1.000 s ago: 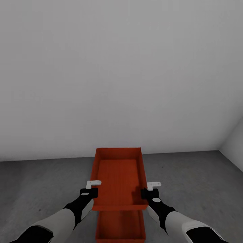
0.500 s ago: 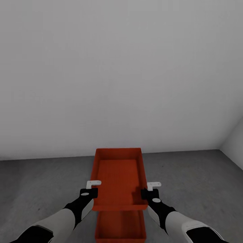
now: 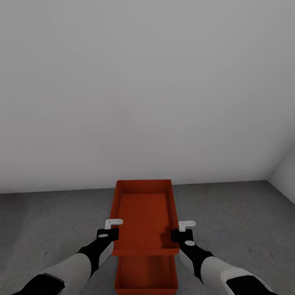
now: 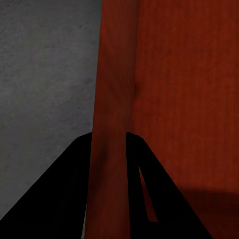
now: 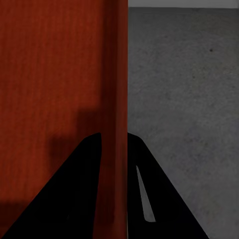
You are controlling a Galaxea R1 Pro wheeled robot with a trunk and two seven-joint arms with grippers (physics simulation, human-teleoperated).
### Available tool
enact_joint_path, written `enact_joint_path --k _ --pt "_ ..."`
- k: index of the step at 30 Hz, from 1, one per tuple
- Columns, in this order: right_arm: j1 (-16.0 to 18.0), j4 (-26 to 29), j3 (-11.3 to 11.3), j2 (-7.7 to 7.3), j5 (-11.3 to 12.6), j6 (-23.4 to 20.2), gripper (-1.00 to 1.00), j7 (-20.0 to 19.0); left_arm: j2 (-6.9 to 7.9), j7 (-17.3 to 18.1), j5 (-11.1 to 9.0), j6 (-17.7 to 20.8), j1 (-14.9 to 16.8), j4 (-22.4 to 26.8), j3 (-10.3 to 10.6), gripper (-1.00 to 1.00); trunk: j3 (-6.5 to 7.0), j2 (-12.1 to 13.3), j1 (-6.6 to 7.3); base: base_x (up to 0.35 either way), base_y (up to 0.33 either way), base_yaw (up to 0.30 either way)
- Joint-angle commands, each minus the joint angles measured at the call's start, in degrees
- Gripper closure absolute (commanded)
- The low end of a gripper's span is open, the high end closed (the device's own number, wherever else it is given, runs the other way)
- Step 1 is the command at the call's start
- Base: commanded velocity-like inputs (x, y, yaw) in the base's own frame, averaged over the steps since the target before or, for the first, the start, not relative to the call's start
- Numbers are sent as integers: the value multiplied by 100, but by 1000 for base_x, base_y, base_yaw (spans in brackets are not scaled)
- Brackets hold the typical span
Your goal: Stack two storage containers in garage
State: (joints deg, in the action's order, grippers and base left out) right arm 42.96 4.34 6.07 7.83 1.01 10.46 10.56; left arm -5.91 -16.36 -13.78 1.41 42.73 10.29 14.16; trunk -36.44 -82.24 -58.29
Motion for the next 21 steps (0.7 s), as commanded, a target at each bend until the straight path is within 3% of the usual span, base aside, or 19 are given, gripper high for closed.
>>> enact_joint_path --k 1,6,21 --pt "1 -294 -106 -1 74 26 100 465 3 -69 104 -247 7 73 -256 100 -23 -44 -22 0 0 0" --pt "1 -294 -106 -1 74 26 100 465 3 -69 104 -247 7 77 -256 100 -113 -245 -132 0 0 0" --pt "1 -294 -106 2 66 26 100 459 3 -69 99 -247 7 70 -261 100 -131 -285 -154 0 0 0"
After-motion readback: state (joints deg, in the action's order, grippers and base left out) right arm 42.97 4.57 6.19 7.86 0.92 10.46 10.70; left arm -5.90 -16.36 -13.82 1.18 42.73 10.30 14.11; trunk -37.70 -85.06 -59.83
